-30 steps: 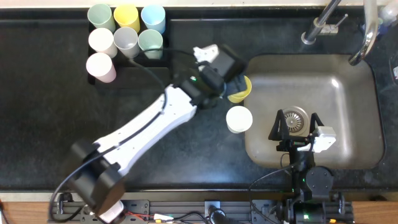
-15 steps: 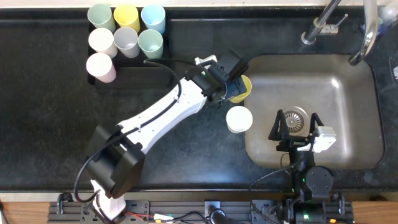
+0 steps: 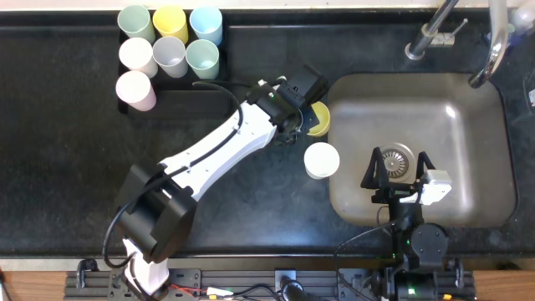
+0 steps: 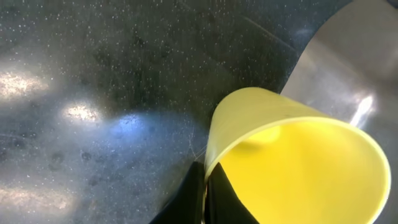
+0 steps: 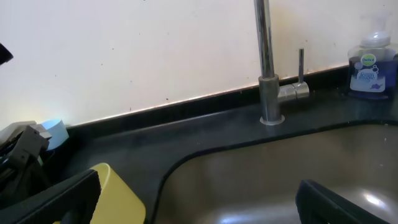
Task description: Store Cups
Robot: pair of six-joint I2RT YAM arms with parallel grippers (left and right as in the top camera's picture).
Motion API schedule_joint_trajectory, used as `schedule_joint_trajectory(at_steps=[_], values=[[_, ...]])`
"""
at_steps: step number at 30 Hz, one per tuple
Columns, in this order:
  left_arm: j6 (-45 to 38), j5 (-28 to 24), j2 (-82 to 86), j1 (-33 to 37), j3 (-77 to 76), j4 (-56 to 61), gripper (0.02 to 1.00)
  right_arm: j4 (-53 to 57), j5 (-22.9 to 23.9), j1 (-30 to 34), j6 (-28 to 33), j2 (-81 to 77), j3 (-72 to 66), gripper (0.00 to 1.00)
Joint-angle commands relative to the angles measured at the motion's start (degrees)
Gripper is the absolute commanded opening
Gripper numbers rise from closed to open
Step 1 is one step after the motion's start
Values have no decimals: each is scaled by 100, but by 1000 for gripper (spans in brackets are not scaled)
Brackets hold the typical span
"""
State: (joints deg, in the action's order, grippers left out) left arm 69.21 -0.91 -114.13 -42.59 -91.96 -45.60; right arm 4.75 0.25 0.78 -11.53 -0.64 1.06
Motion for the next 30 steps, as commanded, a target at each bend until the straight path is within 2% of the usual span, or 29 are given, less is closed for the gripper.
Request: schedule_joint_trajectory(at_steps=[1,3,8,15,24,30], values=[[142,103,-74,28,-155,35,36,-31,-4,37,37,44,-79,998],[138,179,-50,81,-214,-7,36,-31,-4,37,37,44,-79,998],[138,450,400,577,-592,-1082,36,-31,-4,37,39,44,-79,998],[24,575,905,2013,-599,-2218,36,-31,-4,37,37,44,-79,998],[-247,304,918,3665,-590,-2546,38,-31,-7,37,37,44,-79,996],[-337,164,710,4120,-588,-2518,36,-31,-4,37,39,44,-79,998]])
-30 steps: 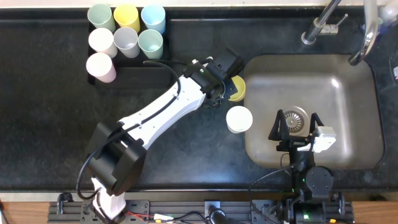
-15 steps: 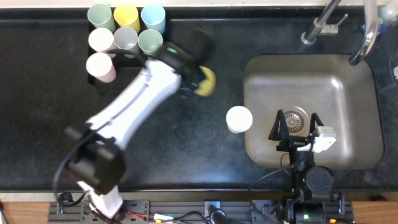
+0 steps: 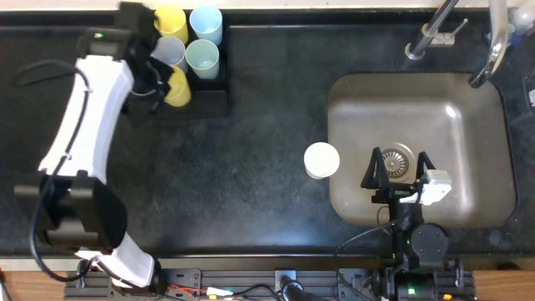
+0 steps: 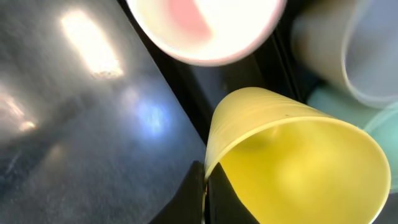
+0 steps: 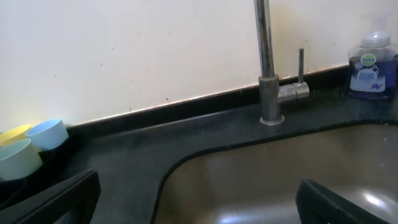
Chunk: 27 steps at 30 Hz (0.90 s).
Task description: Store Cups
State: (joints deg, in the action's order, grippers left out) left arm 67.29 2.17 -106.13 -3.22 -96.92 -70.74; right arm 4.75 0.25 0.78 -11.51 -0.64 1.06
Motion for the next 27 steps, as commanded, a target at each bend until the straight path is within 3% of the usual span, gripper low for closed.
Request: schedule_joint_trajectory(at_steps=[1,27], values=[[-142,-153,-116,212,-92,-4,36,-31,-4,37,37,44,-79,998],[-125,-37,-831,214,-92,361,36,-31,-4,37,35,44,-79,998]])
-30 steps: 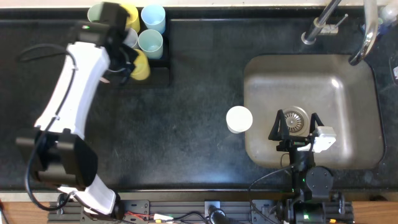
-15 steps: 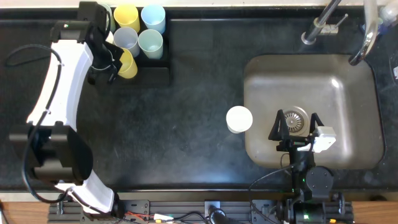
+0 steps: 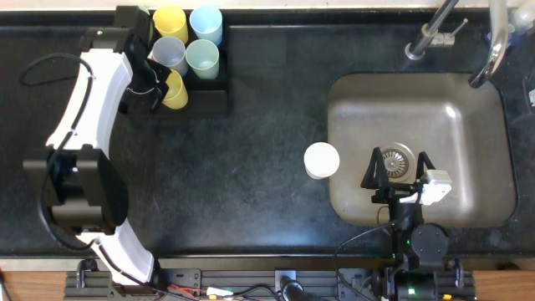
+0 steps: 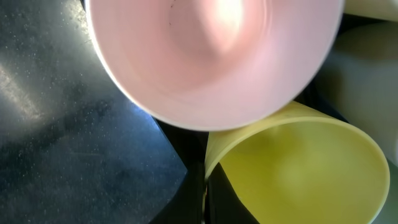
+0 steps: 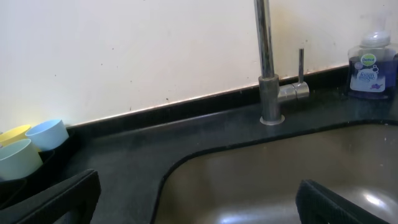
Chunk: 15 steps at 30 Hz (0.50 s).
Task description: Store Cups
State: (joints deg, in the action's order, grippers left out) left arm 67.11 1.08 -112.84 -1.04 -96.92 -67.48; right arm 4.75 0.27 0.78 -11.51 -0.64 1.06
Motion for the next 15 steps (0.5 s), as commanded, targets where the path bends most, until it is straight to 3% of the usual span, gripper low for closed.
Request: schedule_joint_trajectory(at_steps=[1,6,7,8,9,10,15], values=[[-107,70,-184,-4,-92,35,36,-31,-7,37,37,44,-79,998],[-109,92,-254,-20,-92,35,38,-31,-7,37,35,44,-79,998],[-109,96,-254,-20,-92,33,75,-31,-7,37,37,44,-79,996],[-109,94,-254,-20,-92,33,183,-31,-7,37,35,44,-79,996],[-111,94,-251,-20,-92,31,448,-31,-7,37,35,44,-79,998],[-109,94,-238,-20,-92,31,998,-31,-7,37,35,44,-79,998],[-136,131,136,-26,-92,24,998,-31,-7,37,35,44,-79,998]])
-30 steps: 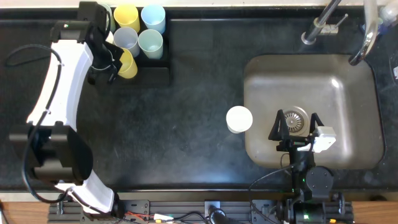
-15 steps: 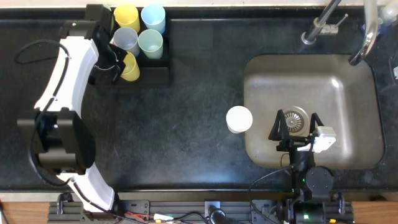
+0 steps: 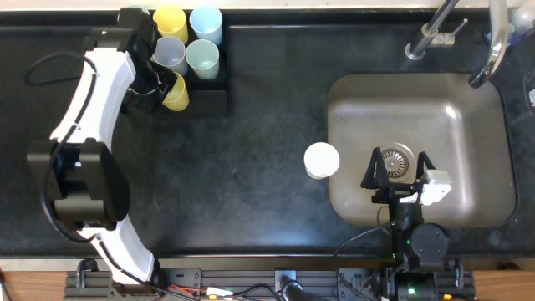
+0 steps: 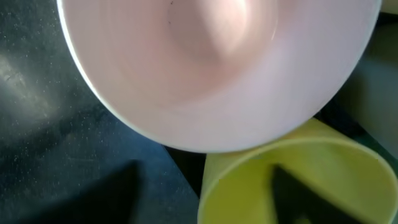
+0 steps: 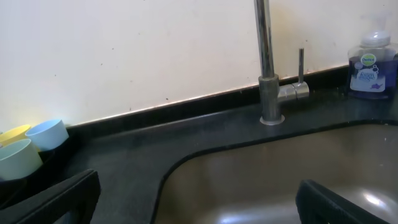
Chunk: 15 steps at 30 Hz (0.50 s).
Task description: Store Cups
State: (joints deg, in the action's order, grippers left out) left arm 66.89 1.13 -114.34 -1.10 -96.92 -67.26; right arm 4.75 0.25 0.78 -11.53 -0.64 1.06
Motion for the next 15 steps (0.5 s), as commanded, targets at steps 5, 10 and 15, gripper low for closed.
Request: schedule_joint_trajectory(at_steps=[5,10,15], values=[[-603,337,1226,-20,-92,-98,998,-31,-4,37,37,44,-79,996],[-1915,501,2487,-24,-92,-540,998,-31,-4,37,39,44,-79,998],[-4039,649,4087,-24,461,-1294,998,-31,-4,37,37,44,-79,998]])
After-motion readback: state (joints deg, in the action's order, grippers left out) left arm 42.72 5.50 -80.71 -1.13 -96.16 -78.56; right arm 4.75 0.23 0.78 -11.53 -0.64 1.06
